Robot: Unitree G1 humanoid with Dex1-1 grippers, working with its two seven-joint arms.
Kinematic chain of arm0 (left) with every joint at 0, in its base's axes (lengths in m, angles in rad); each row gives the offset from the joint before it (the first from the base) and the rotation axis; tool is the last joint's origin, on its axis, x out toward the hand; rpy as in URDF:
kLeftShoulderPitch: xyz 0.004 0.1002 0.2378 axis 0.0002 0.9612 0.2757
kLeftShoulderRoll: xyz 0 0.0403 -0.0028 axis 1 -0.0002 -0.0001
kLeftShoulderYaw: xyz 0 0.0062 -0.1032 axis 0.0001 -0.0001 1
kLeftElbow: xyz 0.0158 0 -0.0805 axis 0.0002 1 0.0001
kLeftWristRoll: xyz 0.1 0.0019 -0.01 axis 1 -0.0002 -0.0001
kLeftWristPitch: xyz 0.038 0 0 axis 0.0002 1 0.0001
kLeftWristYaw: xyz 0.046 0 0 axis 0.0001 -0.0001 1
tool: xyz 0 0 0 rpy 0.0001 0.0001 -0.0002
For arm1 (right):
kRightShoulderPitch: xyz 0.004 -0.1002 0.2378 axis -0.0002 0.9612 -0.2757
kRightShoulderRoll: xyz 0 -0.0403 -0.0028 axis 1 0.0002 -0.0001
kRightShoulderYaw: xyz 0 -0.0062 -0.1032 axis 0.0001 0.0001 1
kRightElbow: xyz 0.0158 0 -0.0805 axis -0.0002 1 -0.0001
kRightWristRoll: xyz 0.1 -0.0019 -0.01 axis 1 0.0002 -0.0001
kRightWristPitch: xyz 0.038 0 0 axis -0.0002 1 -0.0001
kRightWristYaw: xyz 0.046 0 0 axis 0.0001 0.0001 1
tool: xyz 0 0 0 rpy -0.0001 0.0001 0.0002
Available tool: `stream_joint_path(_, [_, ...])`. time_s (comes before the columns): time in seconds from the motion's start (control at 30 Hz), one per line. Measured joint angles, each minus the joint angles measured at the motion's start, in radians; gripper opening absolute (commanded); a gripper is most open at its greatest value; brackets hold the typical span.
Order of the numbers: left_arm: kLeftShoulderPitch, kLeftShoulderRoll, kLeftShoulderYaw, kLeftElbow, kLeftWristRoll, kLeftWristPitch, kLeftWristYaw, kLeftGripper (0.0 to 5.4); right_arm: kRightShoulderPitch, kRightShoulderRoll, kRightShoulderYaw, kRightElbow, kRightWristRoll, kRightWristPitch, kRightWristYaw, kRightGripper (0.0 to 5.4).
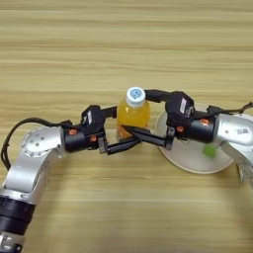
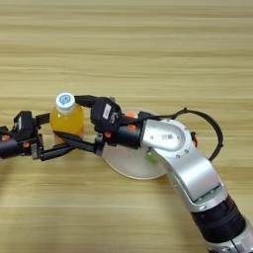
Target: Move the objects on the table
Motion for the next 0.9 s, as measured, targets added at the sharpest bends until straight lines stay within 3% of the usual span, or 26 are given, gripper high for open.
stream_joint_path(0.4, [0.0, -0.006, 0.0, 0.005, 0.012, 0.0, 0.009, 3.38, 0.0, 0.006, 0.008, -0.002, 0.019, 0.0, 0.01, 5.37])
stream_joint_path(0.5, [0.0, -0.007, 0.001, 0.009, 0.012, 0.0, 0.011, 3.38, 0.0, 0.013, -0.005, -0.006, 0.033, -0.001, 0.009, 5.4])
stream_joint_path(0.8, [-0.002, -0.016, 0.005, 0.034, 0.012, -0.001, 0.027, 3.38, 0.025, 0.016, -0.136, -0.061, 0.149, -0.014, -0.005, 5.4])
stream_joint_path(0.9, [-0.013, -0.038, 0.02, 0.057, 0.013, -0.001, 0.059, 3.38, 0.058, 0.009, -0.226, -0.062, 0.184, -0.04, -0.012, 5.4])
